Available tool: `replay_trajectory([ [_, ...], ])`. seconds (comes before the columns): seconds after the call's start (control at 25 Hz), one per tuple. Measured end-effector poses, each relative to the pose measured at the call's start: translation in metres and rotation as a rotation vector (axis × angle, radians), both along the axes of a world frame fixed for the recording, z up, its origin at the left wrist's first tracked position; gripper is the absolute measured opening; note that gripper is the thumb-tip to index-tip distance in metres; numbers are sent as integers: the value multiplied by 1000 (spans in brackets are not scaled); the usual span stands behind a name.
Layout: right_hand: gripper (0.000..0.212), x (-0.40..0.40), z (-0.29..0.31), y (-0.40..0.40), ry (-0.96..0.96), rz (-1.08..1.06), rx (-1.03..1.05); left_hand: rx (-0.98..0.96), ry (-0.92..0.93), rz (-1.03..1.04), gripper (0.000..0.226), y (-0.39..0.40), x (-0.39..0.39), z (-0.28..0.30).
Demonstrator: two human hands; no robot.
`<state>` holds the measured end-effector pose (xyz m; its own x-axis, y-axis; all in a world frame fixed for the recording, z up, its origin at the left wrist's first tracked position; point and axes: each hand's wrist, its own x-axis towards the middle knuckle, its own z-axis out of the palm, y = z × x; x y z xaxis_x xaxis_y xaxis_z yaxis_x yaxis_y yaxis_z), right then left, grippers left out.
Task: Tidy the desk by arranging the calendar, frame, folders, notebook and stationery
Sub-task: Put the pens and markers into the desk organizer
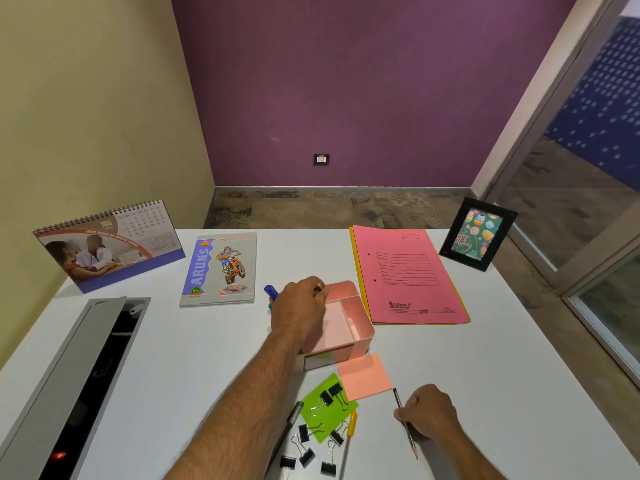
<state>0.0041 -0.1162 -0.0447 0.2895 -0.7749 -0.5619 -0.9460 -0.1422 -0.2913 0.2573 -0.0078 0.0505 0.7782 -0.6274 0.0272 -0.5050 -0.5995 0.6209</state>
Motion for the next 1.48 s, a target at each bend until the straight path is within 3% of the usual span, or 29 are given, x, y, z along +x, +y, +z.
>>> replay_trajectory([
  [0.24,24,1,0,6,-80,-5,-62,-10,47,-33,33,-2,2,-3],
  [0.48,30,18,28,14,-306,-34,-176,-130,123,-7,37,9,4,-12],
  [0.64,17,27,61,5,-541,-183,16,-265,62,-49,29,18,-7,0],
  [0.76,11,33,87,5,-677,-203,209,-269,59,-260,30,24,-17,11],
  [0.92,8,55,111,10,-868,-235,275,-101,-120,-660,38,22,-33,16],
  [1.08,14,69,123,11,-981,-276,327,-79,-191,-700,23,14,-37,26],
  [1.28,12,71,124,19,-1046,-355,442,37,-413,-809,28,14,-32,33],
  [1.4,9,64,115,19,-1088,-502,535,-18,-344,-739,20,15,-28,31],
  [1.48,15,53,99,22,-931,-503,492,-146,-175,-529,11,12,-19,28],
])
